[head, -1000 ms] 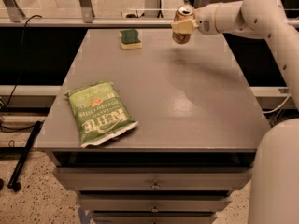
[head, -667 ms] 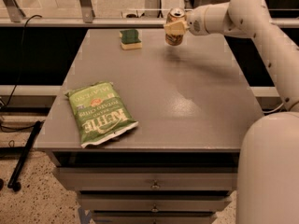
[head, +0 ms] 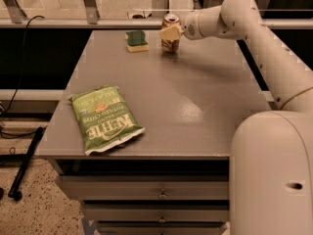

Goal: Move orange can near sponge

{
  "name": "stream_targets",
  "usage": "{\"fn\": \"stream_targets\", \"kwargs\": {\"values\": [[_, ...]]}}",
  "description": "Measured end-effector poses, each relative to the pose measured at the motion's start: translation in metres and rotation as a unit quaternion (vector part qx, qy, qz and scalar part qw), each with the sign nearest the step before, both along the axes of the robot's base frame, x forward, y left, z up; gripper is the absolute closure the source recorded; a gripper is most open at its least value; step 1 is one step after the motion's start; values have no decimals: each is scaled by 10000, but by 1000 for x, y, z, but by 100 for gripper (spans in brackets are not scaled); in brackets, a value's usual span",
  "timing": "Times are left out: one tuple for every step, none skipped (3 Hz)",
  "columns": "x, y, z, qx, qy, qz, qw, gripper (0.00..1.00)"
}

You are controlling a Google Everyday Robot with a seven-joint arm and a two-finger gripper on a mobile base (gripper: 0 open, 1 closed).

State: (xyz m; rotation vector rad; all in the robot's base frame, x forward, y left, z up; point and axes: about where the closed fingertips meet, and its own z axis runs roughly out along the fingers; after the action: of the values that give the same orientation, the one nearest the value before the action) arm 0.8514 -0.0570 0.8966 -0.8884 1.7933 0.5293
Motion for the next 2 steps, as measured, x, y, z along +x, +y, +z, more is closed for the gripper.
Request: {"fn": "stream_targets", "kwargs": {"values": [[2,13,-2,22,61,91,9999,51],[2,20,-8,28,155,143,9998,26]]}}
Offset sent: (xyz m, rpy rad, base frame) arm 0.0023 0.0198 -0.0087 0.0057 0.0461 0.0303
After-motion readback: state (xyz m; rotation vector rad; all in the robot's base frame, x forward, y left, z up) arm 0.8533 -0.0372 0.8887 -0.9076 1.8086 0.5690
